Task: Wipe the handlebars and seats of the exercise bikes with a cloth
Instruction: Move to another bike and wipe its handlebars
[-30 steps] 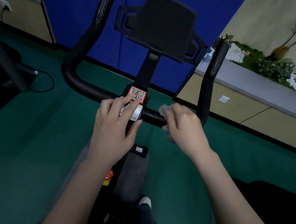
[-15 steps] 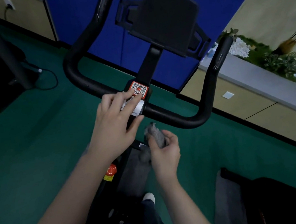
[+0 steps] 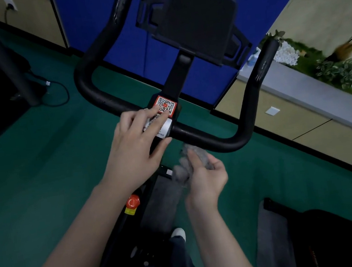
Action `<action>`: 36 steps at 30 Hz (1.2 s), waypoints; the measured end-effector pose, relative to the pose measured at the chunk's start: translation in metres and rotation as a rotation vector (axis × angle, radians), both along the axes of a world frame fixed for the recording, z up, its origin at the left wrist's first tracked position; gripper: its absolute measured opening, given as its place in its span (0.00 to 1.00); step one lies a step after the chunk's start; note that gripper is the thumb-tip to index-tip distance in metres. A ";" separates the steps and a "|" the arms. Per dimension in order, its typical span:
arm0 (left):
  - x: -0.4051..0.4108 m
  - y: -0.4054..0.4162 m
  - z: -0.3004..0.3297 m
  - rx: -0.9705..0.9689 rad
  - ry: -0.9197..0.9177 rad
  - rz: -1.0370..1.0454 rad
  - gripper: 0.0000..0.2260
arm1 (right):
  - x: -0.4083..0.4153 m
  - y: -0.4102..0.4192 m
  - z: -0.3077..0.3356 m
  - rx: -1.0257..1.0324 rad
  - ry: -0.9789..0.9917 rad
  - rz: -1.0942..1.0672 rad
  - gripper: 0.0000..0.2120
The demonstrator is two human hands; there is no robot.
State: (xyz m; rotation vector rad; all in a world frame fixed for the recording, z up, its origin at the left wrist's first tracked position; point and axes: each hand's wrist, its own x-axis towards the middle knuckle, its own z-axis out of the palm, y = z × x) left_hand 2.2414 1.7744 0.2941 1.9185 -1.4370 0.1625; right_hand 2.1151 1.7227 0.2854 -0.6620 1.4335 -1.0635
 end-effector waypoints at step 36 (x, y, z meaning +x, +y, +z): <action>-0.028 -0.030 0.012 0.098 -0.112 -0.031 0.21 | -0.020 -0.055 0.047 -0.933 0.988 0.633 0.11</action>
